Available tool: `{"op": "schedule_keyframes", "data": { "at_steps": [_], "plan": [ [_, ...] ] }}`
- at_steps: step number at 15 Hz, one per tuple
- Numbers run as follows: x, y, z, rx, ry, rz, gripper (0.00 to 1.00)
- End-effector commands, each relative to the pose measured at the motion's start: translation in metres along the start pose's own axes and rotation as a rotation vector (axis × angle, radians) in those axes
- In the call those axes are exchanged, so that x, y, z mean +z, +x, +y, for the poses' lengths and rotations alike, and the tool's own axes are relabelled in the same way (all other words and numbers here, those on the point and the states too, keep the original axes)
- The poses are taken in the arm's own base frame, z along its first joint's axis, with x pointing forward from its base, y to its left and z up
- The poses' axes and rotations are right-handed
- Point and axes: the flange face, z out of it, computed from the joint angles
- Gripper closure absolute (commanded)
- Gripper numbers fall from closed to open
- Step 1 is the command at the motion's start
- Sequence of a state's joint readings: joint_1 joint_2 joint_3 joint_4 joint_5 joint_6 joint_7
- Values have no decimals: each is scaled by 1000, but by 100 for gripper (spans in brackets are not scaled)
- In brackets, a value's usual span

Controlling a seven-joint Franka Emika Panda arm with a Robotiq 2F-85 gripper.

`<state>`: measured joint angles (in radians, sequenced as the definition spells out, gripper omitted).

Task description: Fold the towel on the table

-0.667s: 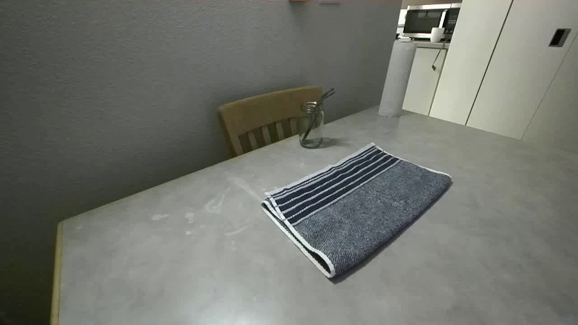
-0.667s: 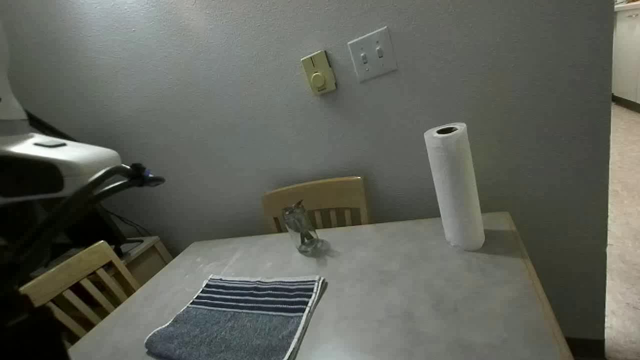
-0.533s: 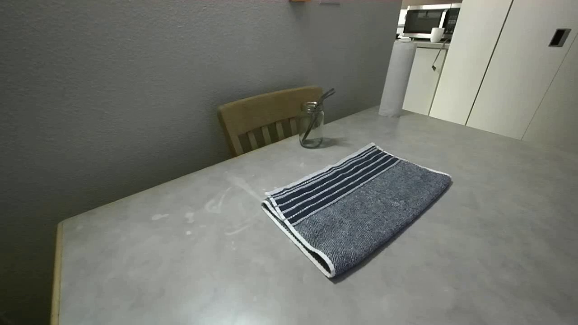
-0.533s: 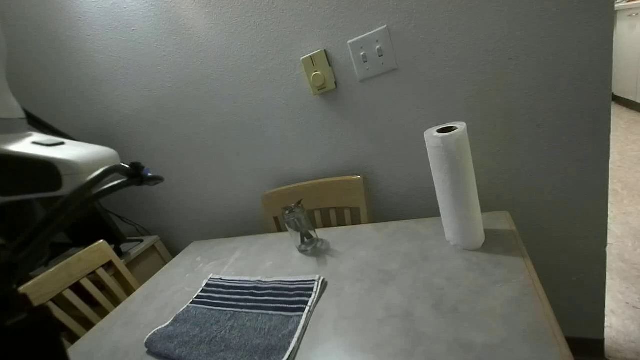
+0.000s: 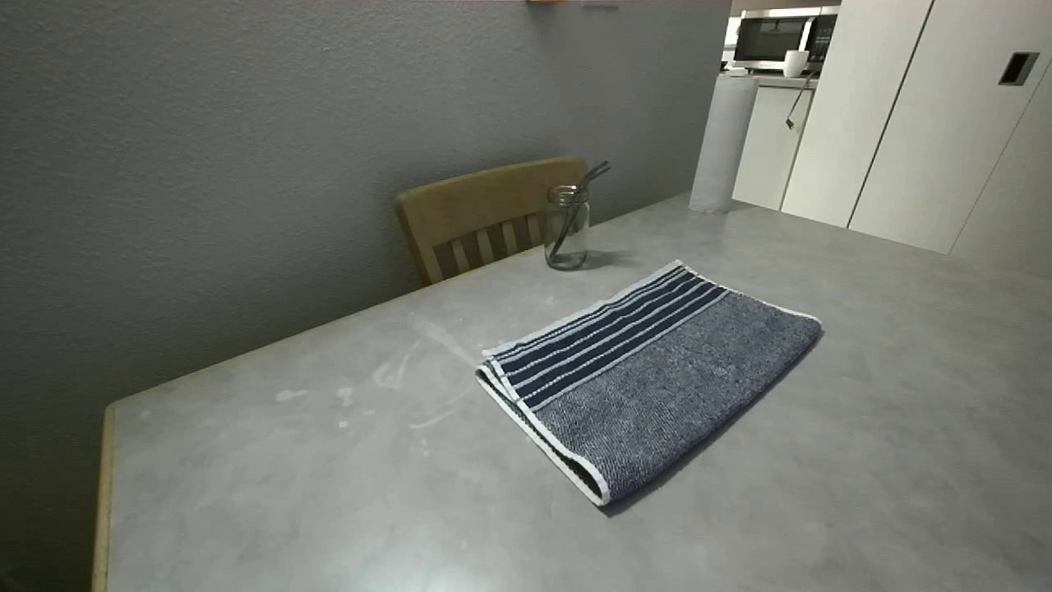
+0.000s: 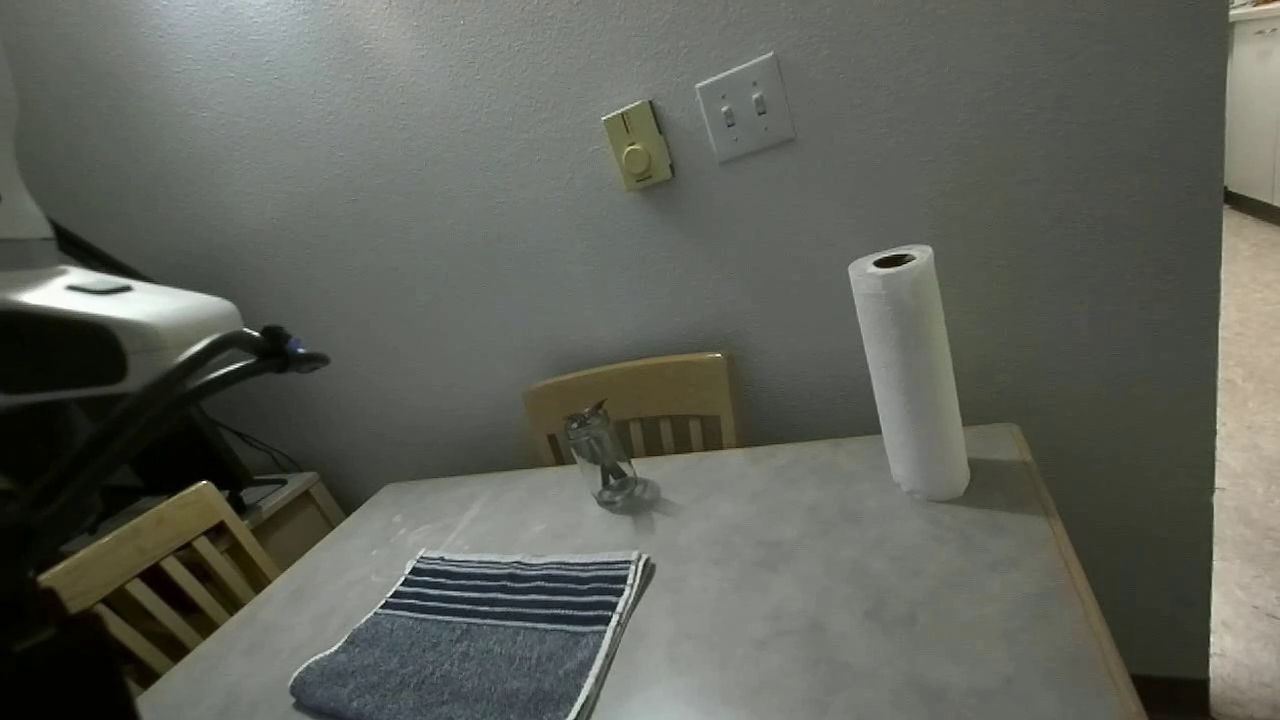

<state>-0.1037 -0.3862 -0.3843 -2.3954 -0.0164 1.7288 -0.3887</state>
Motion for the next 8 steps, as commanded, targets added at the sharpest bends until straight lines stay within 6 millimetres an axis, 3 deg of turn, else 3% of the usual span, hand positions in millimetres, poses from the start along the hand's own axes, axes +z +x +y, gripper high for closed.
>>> {"op": "schedule_keyframes", "data": {
  "at_steps": [1,4,8],
  "plan": [
    [-1,0,0,0,1,-1,0],
    [-2,2,4,-27,6,13,0],
    [8,26,11,-55,-4,24,0]
  ]
}}
